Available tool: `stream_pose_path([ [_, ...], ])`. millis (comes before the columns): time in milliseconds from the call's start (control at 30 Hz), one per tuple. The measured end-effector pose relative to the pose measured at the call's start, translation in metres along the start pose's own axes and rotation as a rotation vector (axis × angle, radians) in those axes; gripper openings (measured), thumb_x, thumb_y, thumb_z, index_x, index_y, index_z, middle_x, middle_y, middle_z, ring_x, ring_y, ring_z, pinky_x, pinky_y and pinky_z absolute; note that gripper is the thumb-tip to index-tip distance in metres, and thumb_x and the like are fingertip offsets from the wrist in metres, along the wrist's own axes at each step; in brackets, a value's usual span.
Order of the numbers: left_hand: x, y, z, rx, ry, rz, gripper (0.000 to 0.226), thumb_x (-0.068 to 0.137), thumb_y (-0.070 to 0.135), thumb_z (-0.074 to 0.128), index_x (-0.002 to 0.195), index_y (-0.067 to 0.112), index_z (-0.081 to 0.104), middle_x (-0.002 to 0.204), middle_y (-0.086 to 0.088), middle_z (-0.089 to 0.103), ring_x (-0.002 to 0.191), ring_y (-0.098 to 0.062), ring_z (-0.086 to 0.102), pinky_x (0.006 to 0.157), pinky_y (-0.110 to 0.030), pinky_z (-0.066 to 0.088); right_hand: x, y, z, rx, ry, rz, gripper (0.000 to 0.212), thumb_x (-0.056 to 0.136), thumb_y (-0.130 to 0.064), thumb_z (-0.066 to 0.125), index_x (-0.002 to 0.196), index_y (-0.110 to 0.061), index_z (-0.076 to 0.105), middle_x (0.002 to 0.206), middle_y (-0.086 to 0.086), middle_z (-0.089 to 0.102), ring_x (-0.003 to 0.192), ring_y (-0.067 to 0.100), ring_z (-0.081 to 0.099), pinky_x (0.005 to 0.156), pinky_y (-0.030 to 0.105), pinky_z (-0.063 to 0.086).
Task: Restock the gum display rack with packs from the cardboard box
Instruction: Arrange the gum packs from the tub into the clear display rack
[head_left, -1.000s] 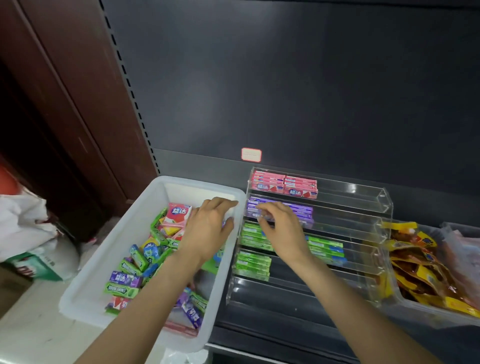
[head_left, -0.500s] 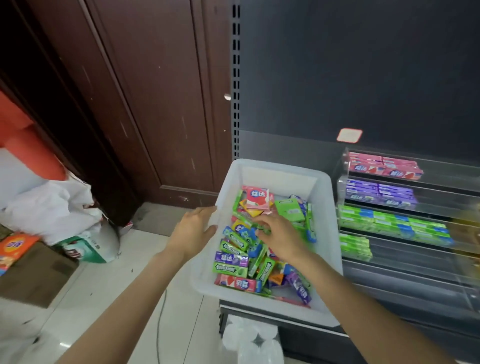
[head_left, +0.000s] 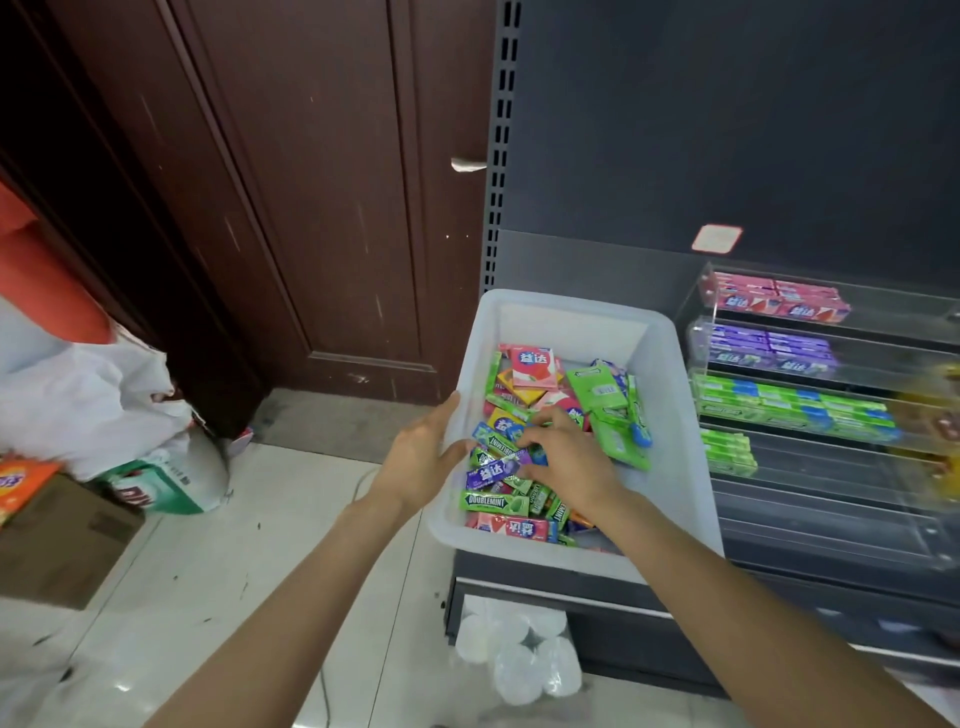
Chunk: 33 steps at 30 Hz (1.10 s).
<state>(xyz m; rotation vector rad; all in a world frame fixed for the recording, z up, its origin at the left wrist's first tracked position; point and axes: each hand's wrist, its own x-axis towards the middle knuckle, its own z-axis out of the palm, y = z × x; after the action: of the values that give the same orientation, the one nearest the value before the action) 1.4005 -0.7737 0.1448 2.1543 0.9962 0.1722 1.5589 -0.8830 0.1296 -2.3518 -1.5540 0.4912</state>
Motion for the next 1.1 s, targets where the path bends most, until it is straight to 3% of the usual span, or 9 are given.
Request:
stream_pose_path([
  [200,-0.003,0.000,0.003,0.018,0.030,-0.016,0.061,0.093,0.029,0.054,0.147,0.020,0.027,0.144,-0.002,0.043,0.125,-0.022,0.046,0.101,-0.039,0.043,0.001,0.003,-0.004,-0.008,0.038,0.000,0.022,0.081,-0.026,0.071,0.099,-0.018,0.061,0.119,-0.003,0.051,0.100,0.017,0.056,0.081,0.031,0.045],
  [300,-0.006,0.005,0.007,0.178,0.213,0.067,0.051,0.092,0.028,0.056,0.140,0.019,0.040,0.143,0.001,0.042,0.129,-0.020,0.034,0.106,-0.033,0.032,-0.003,0.011,-0.014,0.274,0.093,0.089,0.014,0.080,-0.017,0.071,0.084,-0.017,0.058,0.092,0.000,0.063,0.085,0.018,0.060,0.077,0.033,0.050],
  [367,-0.004,0.013,0.010,0.222,0.310,0.160,0.041,0.092,0.025,0.056,0.132,0.019,0.049,0.139,0.003,0.046,0.125,-0.018,0.035,0.103,-0.029,0.031,-0.007,0.020,-0.024,0.469,0.185,0.173,0.014,0.080,-0.014,0.071,0.082,-0.014,0.057,0.083,0.000,0.064,0.078,0.013,0.061,0.070,0.020,0.049],
  [433,0.003,0.025,0.016,0.174,0.268,0.238,0.033,0.092,0.021,0.056,0.125,0.018,0.056,0.131,0.002,0.052,0.119,-0.018,0.040,0.099,-0.027,0.035,-0.012,0.033,-0.035,0.559,0.300,0.248,0.017,0.080,-0.017,0.072,0.079,-0.013,0.056,0.080,0.002,0.062,0.075,0.013,0.058,0.066,0.018,0.044],
  [500,0.014,0.037,0.027,0.146,0.152,0.266,0.030,0.093,0.021,0.055,0.123,0.017,0.058,0.129,0.000,0.055,0.117,-0.018,0.043,0.099,-0.029,0.038,-0.015,0.047,-0.044,0.619,0.379,0.320,0.021,0.081,-0.019,0.072,0.075,-0.017,0.053,0.079,0.005,0.061,0.076,0.019,0.059,0.070,0.028,0.045],
  [600,0.032,0.051,0.045,0.170,-0.047,0.177,0.033,0.094,0.029,0.054,0.122,0.014,0.057,0.130,-0.005,0.052,0.120,-0.023,0.045,0.100,-0.035,0.040,-0.023,0.062,-0.053,0.683,0.436,0.359,0.026,0.081,-0.016,0.071,0.070,-0.023,0.049,0.078,0.010,0.062,0.076,0.026,0.060,0.071,0.033,0.046],
  [667,0.041,0.058,0.055,0.253,-0.095,0.123,0.031,0.092,0.037,0.055,0.105,0.009,0.058,0.116,-0.010,0.055,0.110,-0.027,0.049,0.092,-0.037,0.045,-0.029,0.068,-0.056,0.706,0.460,0.365,0.027,0.082,-0.014,0.070,0.070,-0.022,0.048,0.076,0.011,0.064,0.075,0.027,0.062,0.071,0.035,0.048],
  [733,0.046,0.062,0.063,0.338,-0.077,0.090,0.033,0.090,0.039,0.056,0.093,0.006,0.056,0.107,-0.011,0.055,0.102,-0.027,0.052,0.086,-0.038,0.047,-0.034,0.072,-0.057,0.726,0.466,0.377,0.026,0.083,-0.012,0.069,0.070,-0.020,0.047,0.073,0.010,0.065,0.071,0.026,0.064,0.068,0.033,0.047],
  [1100,0.056,0.069,0.061,0.098,0.040,0.014,0.020,0.091,0.011,0.058,0.108,0.006,0.068,0.107,-0.012,0.067,0.092,-0.023,0.061,0.079,-0.028,0.046,-0.054,0.085,-0.070,0.815,0.558,0.410,0.025,0.085,-0.011,0.067,0.071,-0.019,0.048,0.076,0.010,0.065,0.064,0.016,0.062,0.063,0.027,0.046],
])
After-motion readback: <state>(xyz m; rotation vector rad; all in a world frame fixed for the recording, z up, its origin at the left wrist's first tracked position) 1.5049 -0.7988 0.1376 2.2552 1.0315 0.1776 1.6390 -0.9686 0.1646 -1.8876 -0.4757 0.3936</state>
